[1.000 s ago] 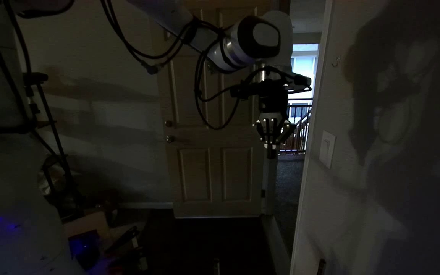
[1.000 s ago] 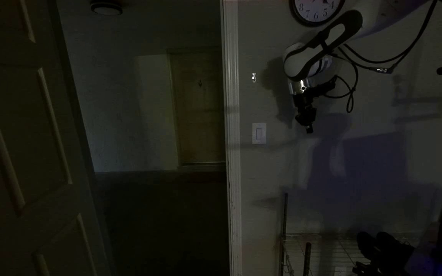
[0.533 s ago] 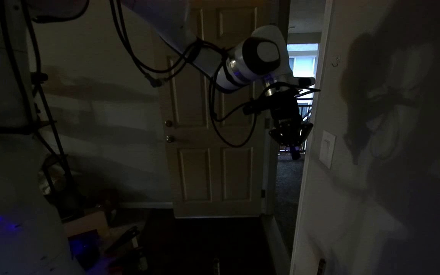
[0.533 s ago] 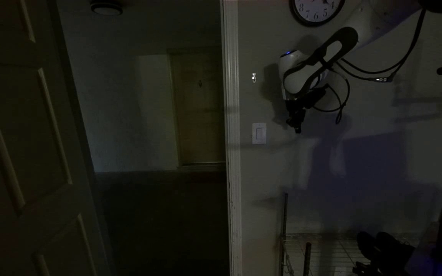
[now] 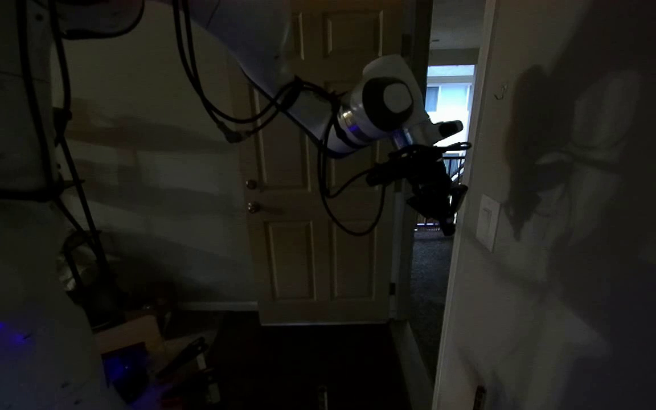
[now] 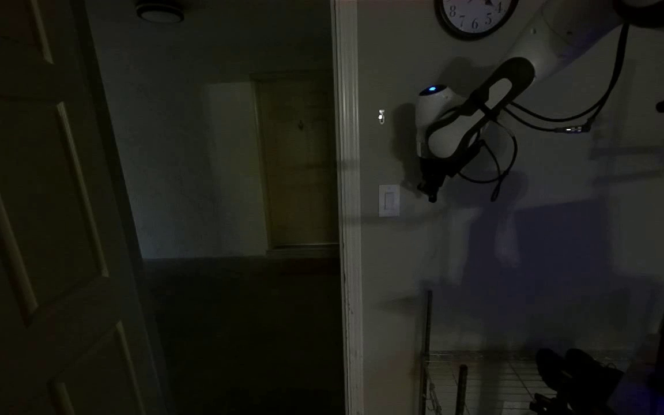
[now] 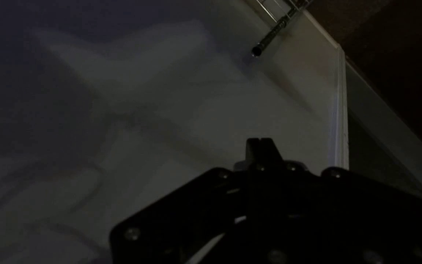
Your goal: Push the light switch upwards
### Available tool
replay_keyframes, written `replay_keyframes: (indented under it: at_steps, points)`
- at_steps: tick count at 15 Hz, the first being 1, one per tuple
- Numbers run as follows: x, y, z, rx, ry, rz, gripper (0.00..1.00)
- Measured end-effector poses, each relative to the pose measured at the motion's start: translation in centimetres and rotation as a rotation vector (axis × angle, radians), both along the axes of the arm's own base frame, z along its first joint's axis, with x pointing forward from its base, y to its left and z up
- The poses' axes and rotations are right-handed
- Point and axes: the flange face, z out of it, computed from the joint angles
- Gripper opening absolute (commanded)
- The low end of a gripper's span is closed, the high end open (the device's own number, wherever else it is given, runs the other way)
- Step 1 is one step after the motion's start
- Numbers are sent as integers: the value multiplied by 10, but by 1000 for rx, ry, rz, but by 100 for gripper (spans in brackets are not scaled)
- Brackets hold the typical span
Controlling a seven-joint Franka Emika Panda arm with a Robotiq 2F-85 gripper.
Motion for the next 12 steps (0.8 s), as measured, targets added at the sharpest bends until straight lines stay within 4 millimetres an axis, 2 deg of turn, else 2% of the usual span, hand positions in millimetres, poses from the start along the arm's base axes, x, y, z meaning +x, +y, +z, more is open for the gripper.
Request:
replay_keyframes:
  at_steps: [7,8,9,12]
  points:
    - [5,13,-7,8,-72,-30,3]
    - [6,16,-9,2,-82,-35,28]
    - [7,18,-9,-1,-97,-41,5]
    - [8,20,-11,2,-104,-55,23]
